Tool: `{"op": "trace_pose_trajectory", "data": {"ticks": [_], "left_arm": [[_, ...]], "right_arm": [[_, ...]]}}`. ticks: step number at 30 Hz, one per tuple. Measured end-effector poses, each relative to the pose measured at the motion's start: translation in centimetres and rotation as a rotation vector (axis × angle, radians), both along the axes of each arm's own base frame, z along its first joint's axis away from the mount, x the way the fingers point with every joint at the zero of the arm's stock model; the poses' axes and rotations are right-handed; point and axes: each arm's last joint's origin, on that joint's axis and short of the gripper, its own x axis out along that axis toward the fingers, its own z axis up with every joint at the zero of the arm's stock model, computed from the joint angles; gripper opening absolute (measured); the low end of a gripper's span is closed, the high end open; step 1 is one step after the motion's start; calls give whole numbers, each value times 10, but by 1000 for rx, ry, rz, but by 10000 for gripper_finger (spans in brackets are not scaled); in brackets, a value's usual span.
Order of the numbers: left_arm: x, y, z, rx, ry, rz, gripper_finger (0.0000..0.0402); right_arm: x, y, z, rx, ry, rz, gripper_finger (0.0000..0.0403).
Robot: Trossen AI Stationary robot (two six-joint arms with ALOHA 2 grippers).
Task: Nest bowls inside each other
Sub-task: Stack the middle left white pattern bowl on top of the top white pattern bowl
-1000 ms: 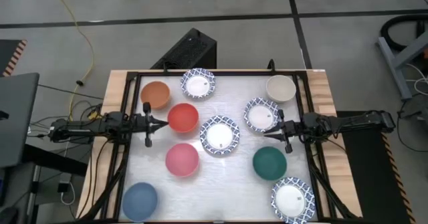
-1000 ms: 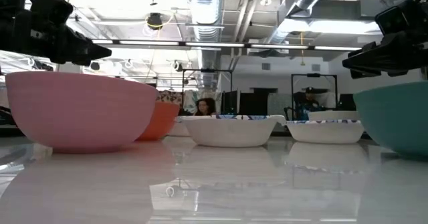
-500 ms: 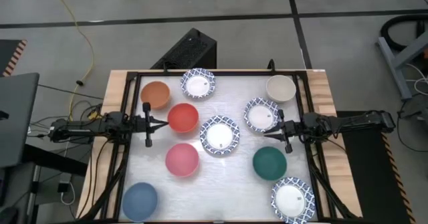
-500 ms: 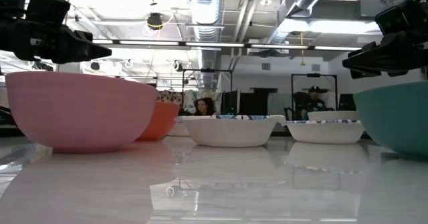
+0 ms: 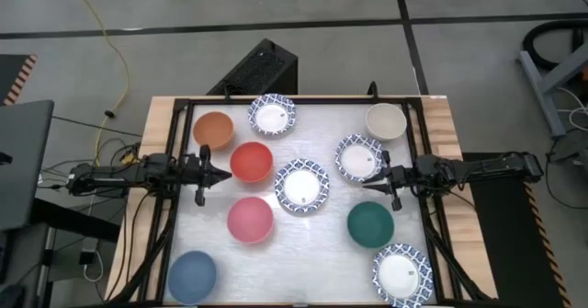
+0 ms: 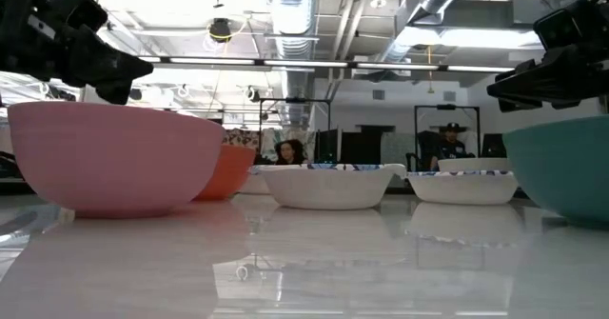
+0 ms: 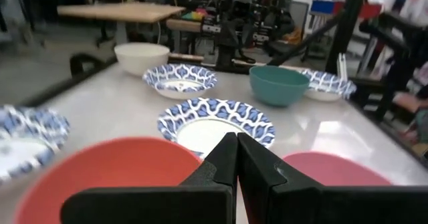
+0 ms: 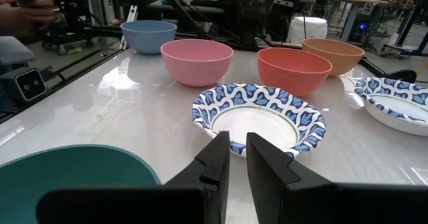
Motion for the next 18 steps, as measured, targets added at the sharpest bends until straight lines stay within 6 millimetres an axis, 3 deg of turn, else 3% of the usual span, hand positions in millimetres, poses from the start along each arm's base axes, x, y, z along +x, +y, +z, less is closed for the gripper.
{"op": "trace_pose_trajectory", "data": {"ticks": [18], "left_arm": [[0,2,5,-119,-57,61,0]], "right_arm": [[0,0,0,0,0,0,74]]}}
